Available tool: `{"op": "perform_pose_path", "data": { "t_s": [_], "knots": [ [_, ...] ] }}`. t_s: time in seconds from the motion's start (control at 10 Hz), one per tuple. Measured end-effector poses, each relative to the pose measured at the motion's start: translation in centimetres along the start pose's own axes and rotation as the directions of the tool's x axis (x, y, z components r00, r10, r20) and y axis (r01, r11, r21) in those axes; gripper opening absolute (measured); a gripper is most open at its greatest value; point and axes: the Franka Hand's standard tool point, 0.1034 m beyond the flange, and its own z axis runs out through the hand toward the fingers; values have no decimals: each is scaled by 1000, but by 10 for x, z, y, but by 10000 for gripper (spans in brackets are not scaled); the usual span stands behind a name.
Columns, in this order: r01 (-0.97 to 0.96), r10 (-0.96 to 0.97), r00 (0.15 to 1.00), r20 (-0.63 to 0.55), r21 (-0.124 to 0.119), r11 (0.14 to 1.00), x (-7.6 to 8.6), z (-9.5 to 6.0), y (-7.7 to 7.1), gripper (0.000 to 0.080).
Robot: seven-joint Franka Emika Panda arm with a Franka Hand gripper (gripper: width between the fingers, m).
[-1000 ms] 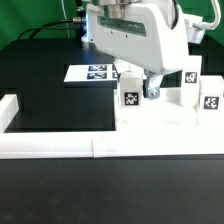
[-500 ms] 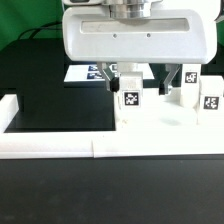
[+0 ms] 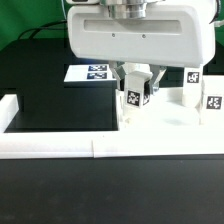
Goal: Assemble square table
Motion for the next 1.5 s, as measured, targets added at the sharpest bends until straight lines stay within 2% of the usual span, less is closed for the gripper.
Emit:
{"op": "perform_pose_path", "data": {
  "t_s": [0.2, 0.4, 0.5, 0.6, 0.7, 0.9, 1.0, 1.1, 1.2, 1.3, 1.5],
  "knots": [
    [-327, 327, 945, 5, 0, 945, 1, 0, 2, 292],
    [-642, 641, 766, 49, 25, 766, 2, 2, 3, 292],
    [-723, 720, 690, 75, 39, 689, 3, 2, 6, 292],
    [-772, 768, 635, 90, 42, 634, 4, 2, 7, 294],
    [-788, 783, 616, 91, 40, 615, 3, 2, 6, 294],
    [-776, 772, 630, 88, 39, 629, 3, 3, 7, 311],
    [-768, 764, 639, 87, 39, 639, 2, 3, 6, 491],
    [-652, 649, 758, 68, 41, 757, -1, 5, 4, 601],
    [-491, 488, 871, 55, 49, 870, -3, 5, 2, 601],
    [-446, 443, 895, 51, 54, 894, -4, 2, -1, 640],
    [-335, 333, 942, 43, 56, 940, -4, 3, 0, 648]
  ]
}}
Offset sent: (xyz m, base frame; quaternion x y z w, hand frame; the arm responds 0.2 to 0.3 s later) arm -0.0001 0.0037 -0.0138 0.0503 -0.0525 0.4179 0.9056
